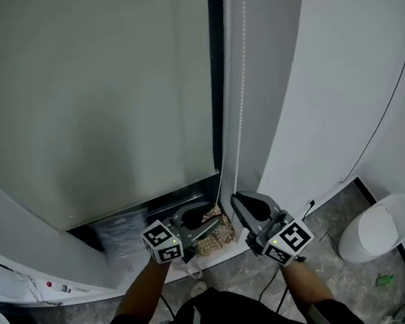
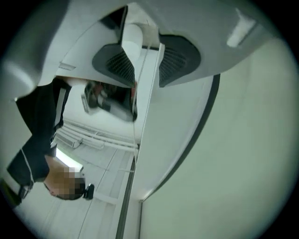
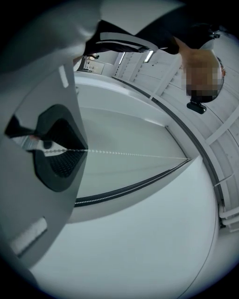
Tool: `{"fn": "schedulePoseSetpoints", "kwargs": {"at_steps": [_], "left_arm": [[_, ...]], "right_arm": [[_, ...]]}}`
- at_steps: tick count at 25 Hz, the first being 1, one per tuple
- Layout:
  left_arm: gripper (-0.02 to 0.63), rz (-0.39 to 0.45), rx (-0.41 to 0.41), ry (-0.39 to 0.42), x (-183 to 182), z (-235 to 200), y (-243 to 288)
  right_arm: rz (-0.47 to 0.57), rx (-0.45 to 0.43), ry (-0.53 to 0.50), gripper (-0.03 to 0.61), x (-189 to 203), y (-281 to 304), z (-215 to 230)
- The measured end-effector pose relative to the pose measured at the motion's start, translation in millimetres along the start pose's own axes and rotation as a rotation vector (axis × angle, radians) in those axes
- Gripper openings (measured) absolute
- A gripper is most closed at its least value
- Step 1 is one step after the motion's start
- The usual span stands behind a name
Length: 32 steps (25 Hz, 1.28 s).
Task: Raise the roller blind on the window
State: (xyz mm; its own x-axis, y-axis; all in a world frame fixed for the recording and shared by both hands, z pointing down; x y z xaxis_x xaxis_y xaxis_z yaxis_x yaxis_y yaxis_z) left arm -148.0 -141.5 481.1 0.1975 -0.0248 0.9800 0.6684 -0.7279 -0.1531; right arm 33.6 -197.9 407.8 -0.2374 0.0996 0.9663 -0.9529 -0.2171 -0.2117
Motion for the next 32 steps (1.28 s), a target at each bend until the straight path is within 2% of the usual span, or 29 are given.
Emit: {"fn": "schedulePoseSetpoints", "kwargs": {"at_steps": [4,6,8,12,14,15,16,17,20,24,28,32], "left_arm": [[0.170,0.172,0.095,0.119,-114.3,-9.9,26.3],[0.170,0.232,0.156,0.111,-155.2,-14.5,48.0],[0.169,0.280,0.224,0.068,-187.1,-16.8,67.9],[0.169,0.340,0.331,0.049,-228.4,-1.0,79.9],[0.157,0.344,0.338,0.058,-237.5,-0.1,87.5],[0.125,0.338,0.327,0.065,-239.8,-2.3,91.7],[0.055,0.333,0.311,0.071,-240.8,-5.1,94.5],[0.021,0.331,0.301,0.073,-240.8,-7.4,95.4],[0.017,0.352,0.316,0.059,-237.7,-6.3,89.2],[0.015,0.351,0.285,0.130,-232.5,2.1,75.5],[0.015,0.272,0.233,0.191,-218.2,-3.6,79.4],[0.015,0.173,0.175,0.188,-171.1,-24.8,83.1]], "right_arm": [[0.006,0.008,0.020,0.014,0.8,0.4,2.3],[0.001,0.007,0.022,0.014,0.3,2.4,4.4],[-0.005,0.005,0.013,0.014,-0.4,5.1,3.1],[-0.007,0.010,0.004,0.014,5.1,6.4,-11.3],[-0.010,0.017,0.003,0.014,4.9,6.6,-7.5],[-0.013,0.020,0.002,0.014,3.6,7.0,-3.9],[-0.015,0.022,0.001,0.014,2.5,7.7,-1.0],[-0.016,0.023,0.000,0.014,2.0,8.4,0.6],[-0.012,0.018,0.001,0.014,3.8,7.8,-2.5],[-0.015,0.012,-0.007,0.014,11.1,3.4,-11.3],[-0.080,0.021,-0.010,0.014,26.8,0.6,-0.9],[-0.193,0.032,0.031,0.015,72.2,-2.7,19.0]]}}
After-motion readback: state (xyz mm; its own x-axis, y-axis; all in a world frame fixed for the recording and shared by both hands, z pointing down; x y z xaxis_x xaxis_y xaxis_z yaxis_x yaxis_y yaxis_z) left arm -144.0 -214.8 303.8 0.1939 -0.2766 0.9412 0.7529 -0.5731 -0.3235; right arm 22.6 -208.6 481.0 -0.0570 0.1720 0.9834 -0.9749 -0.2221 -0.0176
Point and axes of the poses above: the fingertips, and each gripper's own axes: y forward along the fingers, z to its right, x out of its underside, the point moved 9 cm from there along -y, backward along the fingers, and after that the axes turned 6 degrees about y, right-handed, at the moved point
